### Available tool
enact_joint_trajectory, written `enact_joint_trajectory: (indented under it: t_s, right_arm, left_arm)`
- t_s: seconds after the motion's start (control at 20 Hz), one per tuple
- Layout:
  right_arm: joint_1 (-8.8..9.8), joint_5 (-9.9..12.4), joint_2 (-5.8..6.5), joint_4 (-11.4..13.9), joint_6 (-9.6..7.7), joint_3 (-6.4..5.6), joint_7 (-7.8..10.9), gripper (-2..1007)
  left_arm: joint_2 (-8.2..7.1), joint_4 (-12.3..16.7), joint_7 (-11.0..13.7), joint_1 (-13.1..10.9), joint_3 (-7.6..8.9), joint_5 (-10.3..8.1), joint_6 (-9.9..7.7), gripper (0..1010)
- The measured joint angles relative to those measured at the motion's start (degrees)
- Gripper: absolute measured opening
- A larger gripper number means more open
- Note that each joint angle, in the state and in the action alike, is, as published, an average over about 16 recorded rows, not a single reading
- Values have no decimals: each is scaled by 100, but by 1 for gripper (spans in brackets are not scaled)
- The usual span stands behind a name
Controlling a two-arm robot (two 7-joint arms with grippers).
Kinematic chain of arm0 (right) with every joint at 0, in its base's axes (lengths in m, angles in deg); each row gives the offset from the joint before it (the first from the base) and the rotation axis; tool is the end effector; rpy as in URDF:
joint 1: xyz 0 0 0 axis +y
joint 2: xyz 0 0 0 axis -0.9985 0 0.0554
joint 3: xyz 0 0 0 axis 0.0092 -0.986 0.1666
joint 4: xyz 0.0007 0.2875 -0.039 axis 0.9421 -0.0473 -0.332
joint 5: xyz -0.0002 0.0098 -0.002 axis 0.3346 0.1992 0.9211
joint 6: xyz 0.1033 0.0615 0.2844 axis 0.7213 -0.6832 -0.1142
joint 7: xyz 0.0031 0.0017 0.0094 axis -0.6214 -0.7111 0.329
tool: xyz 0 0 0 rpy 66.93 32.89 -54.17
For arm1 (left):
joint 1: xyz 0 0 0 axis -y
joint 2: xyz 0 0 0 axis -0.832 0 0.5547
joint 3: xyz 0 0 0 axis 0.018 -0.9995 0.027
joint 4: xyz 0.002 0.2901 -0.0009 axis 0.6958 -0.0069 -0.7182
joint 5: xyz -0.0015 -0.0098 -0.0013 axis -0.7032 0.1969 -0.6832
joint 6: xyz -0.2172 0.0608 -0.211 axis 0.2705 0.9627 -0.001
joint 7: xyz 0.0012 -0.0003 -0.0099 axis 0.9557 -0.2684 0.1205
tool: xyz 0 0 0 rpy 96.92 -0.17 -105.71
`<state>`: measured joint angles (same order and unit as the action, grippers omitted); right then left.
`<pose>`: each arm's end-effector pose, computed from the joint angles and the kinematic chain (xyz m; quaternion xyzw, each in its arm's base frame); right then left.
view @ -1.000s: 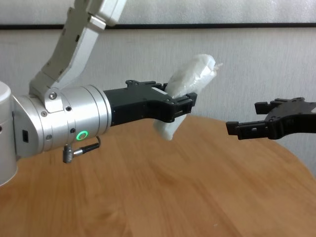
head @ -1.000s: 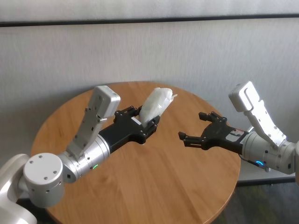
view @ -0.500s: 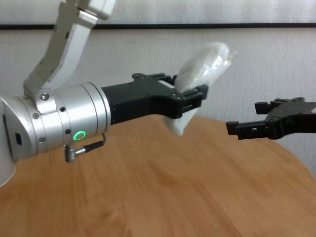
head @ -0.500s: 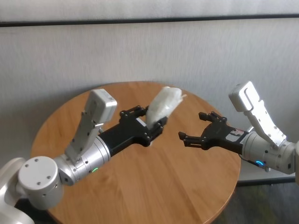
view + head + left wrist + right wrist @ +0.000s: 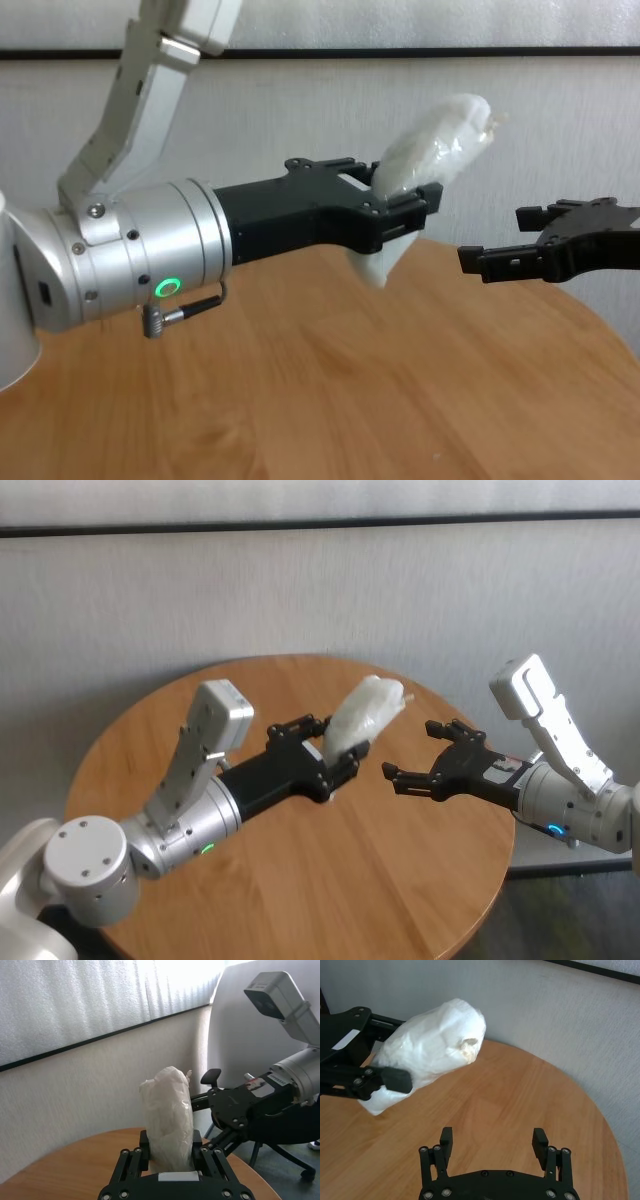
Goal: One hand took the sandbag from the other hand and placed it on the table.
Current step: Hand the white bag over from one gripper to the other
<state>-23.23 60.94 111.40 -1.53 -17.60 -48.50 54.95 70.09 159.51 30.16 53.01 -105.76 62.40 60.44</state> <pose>0.3977 -0.0474 -0.2264 -0.1729 -0.0144 -0.3896 0.9045 0.3934 -0.0396 -0.2540 -0.0039 -0.1002 0.3065 0.9466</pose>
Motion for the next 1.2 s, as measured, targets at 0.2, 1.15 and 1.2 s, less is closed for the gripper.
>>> enact_joint_trajectory:
  t_s: [0.2, 1.15, 1.2]
  right_arm:
    - [3, 21, -4, 0, 20, -10, 33, 1001]
    - [309, 1299, -168, 93, 1308, -422, 790, 1001]
    - [336, 1366, -161, 113, 1314, -438, 793, 1001]
  left_arm:
    - [19, -63, -42, 46, -36, 2, -15, 505]
    - [36, -90, -45, 68, -37, 22, -44, 505]
    - [35, -90, -44, 68, -38, 22, -43, 505]
